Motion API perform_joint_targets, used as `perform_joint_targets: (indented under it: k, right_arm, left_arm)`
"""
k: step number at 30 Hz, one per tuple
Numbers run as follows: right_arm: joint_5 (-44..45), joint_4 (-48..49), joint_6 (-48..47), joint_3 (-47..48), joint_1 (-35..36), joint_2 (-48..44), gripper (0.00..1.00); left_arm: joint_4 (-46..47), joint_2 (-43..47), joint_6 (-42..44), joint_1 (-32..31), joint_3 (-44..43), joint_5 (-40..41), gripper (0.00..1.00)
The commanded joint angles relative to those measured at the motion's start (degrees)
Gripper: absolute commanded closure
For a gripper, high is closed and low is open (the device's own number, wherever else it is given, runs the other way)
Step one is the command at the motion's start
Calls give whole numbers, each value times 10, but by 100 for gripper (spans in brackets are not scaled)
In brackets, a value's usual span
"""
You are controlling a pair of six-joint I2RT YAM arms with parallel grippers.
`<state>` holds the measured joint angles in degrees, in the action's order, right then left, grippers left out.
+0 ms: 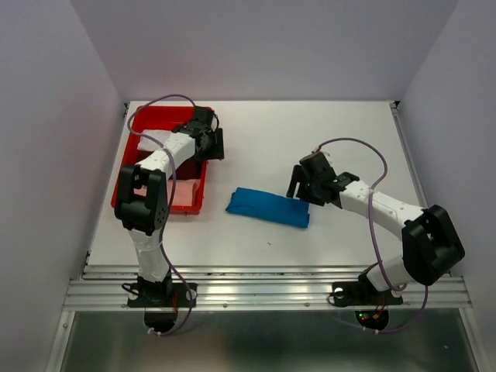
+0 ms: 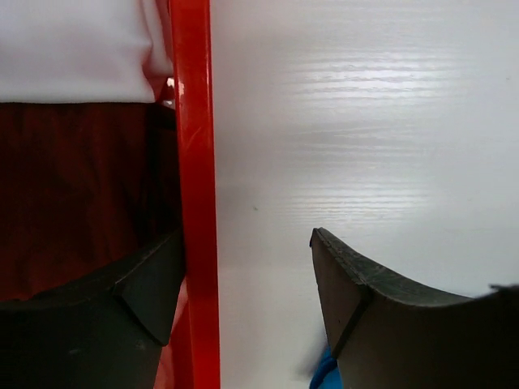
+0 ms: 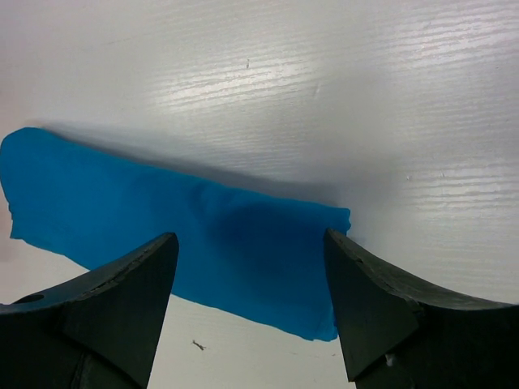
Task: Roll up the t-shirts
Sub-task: Move the bin to the center of the board, then pick up the T-shirt from the center of the board.
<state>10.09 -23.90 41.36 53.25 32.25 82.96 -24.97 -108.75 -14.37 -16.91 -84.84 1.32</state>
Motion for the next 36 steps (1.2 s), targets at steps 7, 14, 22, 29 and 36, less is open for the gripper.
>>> perform_joint_targets:
  k: [7,14,22,29,36]
  right_arm:
    - [-16,12,17,-36,-19,-39,22]
    - [-49,17,34,-81,-66,-73,22]
    - [-175,108,84,-177,-100,-101,22]
    - [-218,137,136,-241,-100,-132,22]
    - [-236,150,142,-262,-100,-190,20]
  left_arm:
    - [-34,-1,-12,-51,-59,-35,28]
    - [-92,56,-9,-77,-115,51,26]
    - [-104,98,-21,-83,-137,35,25]
    - [-102,94,-30,-85,-137,18,25]
    - [-102,86,-33,-86,-136,14,26]
